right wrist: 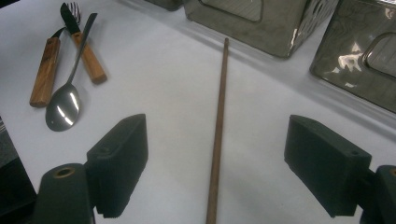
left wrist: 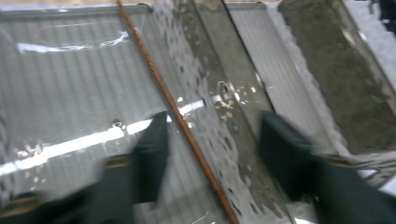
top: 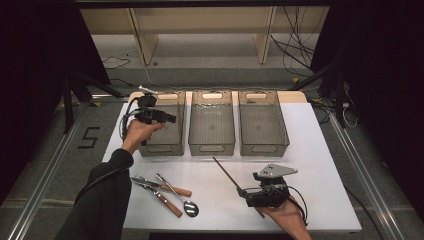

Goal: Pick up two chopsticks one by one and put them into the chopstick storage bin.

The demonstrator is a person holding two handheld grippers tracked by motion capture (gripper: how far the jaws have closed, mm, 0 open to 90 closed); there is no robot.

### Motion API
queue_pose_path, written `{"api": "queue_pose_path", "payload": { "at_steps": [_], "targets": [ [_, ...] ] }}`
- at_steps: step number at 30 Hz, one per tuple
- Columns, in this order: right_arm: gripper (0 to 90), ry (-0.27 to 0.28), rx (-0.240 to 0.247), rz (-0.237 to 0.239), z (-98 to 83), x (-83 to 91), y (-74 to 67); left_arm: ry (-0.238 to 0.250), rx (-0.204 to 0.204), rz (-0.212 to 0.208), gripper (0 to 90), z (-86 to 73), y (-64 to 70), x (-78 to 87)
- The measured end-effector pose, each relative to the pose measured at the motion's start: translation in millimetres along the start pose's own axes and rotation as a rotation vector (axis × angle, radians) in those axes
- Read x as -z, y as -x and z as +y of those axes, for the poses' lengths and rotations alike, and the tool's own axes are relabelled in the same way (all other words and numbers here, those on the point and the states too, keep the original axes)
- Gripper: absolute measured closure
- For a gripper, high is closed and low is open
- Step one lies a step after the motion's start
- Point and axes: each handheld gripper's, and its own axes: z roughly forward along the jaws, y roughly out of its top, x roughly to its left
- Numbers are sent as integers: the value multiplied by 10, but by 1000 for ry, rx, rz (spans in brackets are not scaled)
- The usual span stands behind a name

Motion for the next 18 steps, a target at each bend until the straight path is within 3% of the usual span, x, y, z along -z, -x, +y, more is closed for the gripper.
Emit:
{"api": "queue_pose_path", "payload": {
  "at_steps": [2,8,13,18],
  "targets": [
    [223,0,0,0,-1,0,-2,-16,-5,22,264,-1,7,-1],
    [223,-3,1,0,4,2,-7,17,-18,25,179,-32,44,98],
    [223,-17,2,-12,7,3,-9,73,-19,-32,169,-112,104,287],
    [241,-55,-1,-31,12,1,6,153,-12,-113,168,-313,187,495]
  ]
}}
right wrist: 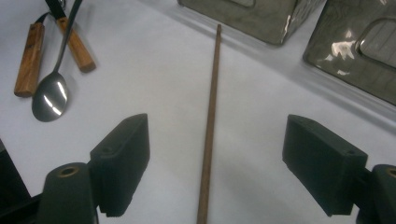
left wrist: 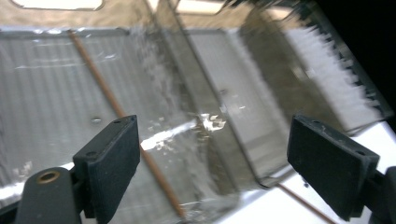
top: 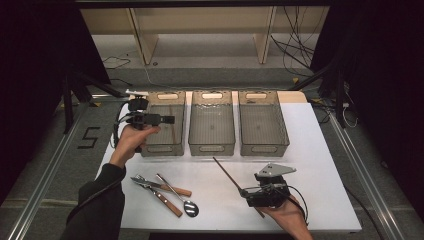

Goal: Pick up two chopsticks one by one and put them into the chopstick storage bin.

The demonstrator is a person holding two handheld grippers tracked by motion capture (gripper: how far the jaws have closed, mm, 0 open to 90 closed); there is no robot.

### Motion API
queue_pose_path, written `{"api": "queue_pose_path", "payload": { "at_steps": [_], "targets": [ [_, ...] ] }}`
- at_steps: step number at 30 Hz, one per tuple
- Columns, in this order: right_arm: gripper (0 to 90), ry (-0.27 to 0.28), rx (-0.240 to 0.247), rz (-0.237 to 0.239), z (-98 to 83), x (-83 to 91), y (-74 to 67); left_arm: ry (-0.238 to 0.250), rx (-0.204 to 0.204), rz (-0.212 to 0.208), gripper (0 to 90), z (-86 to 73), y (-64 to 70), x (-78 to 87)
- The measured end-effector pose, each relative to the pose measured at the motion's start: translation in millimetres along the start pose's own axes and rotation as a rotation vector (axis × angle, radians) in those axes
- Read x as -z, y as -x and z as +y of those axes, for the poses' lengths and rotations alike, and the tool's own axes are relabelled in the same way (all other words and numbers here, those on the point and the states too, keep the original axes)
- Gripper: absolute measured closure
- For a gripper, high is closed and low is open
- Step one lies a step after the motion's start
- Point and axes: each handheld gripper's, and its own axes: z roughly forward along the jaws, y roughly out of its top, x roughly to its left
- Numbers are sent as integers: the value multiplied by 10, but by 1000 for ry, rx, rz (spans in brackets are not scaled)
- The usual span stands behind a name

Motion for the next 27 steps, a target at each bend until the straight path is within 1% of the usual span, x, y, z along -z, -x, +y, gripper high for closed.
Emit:
{"api": "queue_pose_path", "payload": {
  "at_steps": [3,5,6,7,9,12,13,14,15,16,17,18,19,22,23,25,27],
  "targets": [
    [252,-26,-1,0,2,-13,3,35,-8,-43,169,-167,71,92],
    [269,-48,8,-3,6,-32,-5,58,-6,-67,169,-296,129,120],
    [277,-62,13,-2,10,-45,-10,64,-12,-79,169,-365,165,113],
    [289,-78,17,-4,13,-60,-18,55,-30,-87,169,-433,204,101],
    [327,-108,24,-9,21,-89,-34,54,-56,-99,169,-570,280,66],
    [380,-166,31,10,50,-128,-39,51,-82,-119,169,-759,369,-2],
    [395,-186,30,12,65,-141,-40,46,-96,-118,169,-819,401,-27],
    [406,-204,33,15,82,-156,-42,42,-120,-119,167,-874,423,-46],
    [420,-225,37,13,100,-171,-44,40,-130,-117,164,-919,447,-67],
    [432,-245,40,14,118,-183,-52,32,-148,-120,164,-953,468,-86],
    [442,-263,48,15,134,-197,-59,34,-162,-128,164,-990,490,-95],
    [449,-281,50,20,151,-207,-67,44,-169,-140,165,-1038,510,-102],
    [459,-293,55,18,166,-219,-72,44,-177,-154,165,-1088,523,-117],
    [481,-329,63,25,198,-266,-75,16,-182,-164,163,-1206,546,-172],
    [490,-339,62,24,206,-286,-74,19,-184,-172,163,-1234,554,-168],
    [506,-363,69,15,218,-319,-76,37,-194,-205,163,-1284,569,-142],
    [518,-382,76,16,228,-349,-78,50,-211,-213,163,-1335,595,-110]
  ]
}}
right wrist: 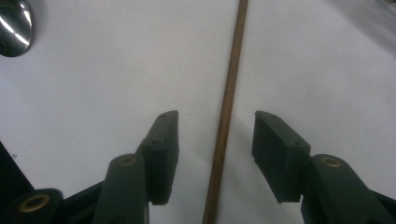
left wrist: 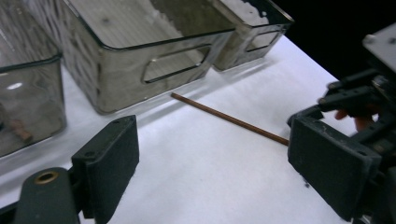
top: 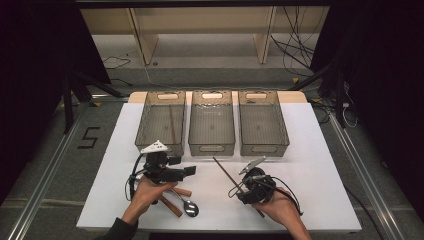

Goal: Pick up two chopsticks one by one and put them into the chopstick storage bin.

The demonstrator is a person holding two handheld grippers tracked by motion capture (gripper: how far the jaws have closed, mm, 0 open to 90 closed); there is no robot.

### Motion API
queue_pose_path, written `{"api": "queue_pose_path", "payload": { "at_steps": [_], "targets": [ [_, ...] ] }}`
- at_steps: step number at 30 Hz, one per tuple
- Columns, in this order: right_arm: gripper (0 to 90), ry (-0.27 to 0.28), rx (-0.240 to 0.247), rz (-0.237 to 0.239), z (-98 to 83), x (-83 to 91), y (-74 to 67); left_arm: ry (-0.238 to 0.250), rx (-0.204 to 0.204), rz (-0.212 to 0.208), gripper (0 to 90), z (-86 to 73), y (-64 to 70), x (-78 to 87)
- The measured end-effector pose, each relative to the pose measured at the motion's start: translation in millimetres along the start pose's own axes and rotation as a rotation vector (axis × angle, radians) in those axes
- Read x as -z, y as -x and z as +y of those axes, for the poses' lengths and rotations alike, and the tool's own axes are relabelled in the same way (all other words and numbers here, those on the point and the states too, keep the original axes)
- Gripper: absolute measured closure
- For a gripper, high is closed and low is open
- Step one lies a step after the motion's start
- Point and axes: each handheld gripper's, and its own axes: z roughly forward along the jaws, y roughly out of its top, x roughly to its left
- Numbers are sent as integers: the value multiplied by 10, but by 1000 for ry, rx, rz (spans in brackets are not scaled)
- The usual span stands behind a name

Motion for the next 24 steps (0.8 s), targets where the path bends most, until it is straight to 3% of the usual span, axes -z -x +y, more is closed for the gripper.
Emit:
{"api": "queue_pose_path", "payload": {
  "at_steps": [5,8,15,24],
  "targets": [
    [570,-33,7,-2,58,-40,4,50,-22,-22,162,-93,56,80],
    [603,-55,18,-1,91,-63,7,54,-45,-10,162,-152,57,99],
    [668,-110,35,-21,134,-115,13,64,-58,-5,163,-266,68,127],
    [716,-160,49,-32,203,-135,12,69,-52,-12,163,-315,101,156]
  ]
}}
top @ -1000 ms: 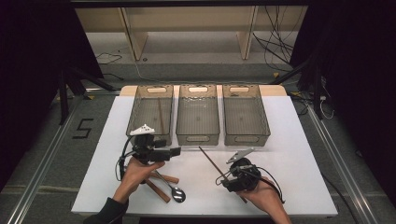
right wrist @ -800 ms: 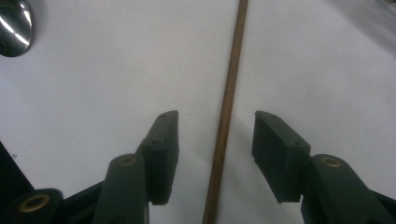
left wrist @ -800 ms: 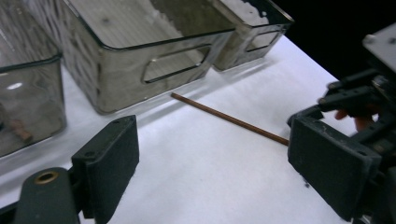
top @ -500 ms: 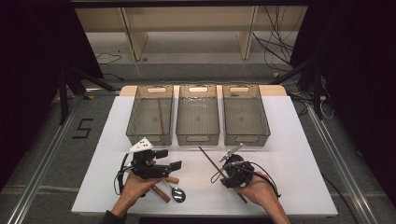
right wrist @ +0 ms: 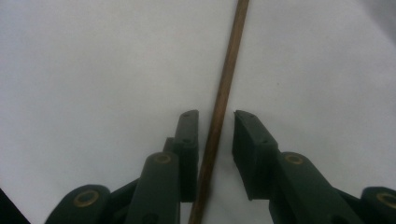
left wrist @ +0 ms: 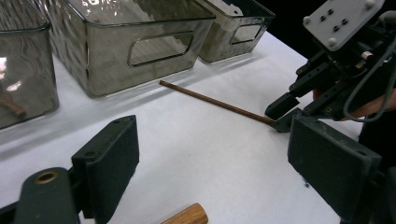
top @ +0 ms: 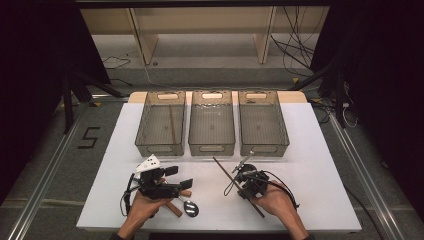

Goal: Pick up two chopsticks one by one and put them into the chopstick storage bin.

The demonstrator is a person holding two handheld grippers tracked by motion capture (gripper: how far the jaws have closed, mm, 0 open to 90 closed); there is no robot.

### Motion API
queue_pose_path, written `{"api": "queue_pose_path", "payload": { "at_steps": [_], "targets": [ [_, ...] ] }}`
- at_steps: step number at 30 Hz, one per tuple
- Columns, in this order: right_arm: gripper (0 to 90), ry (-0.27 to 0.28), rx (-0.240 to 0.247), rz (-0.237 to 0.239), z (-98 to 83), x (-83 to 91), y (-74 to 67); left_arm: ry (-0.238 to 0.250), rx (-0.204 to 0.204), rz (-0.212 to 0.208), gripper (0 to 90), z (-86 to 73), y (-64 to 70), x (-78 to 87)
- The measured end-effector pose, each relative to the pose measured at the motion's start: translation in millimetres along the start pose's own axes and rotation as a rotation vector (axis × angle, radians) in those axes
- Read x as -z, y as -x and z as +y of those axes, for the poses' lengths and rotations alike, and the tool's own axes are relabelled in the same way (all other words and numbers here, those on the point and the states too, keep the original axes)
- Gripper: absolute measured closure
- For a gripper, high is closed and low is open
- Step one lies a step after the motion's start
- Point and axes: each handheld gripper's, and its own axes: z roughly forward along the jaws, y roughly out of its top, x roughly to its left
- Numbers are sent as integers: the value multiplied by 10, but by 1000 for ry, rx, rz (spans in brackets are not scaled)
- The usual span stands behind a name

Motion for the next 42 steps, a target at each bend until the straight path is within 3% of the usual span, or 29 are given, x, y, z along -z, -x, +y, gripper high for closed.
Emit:
{"api": "queue_pose_path", "payload": {
  "at_steps": [6,12,18,33,39,42],
  "targets": [
    [778,-20,7,5,43,-8,23,13,-18,-7,164,20,54,14],
    [848,-7,40,-4,46,-13,23,16,-9,-13,165,16,64,6],
    [851,4,61,-20,37,-2,-5,16,-15,-12,166,22,80,7],
    [853,139,76,4,3,285,-30,-5,31,1,175,41,120,-54],
    [853,211,96,18,3,409,-89,-22,52,-38,195,54,197,-142],
    [853,274,109,19,6,480,-110,-18,71,-70,205,83,251,-187]
  ]
}}
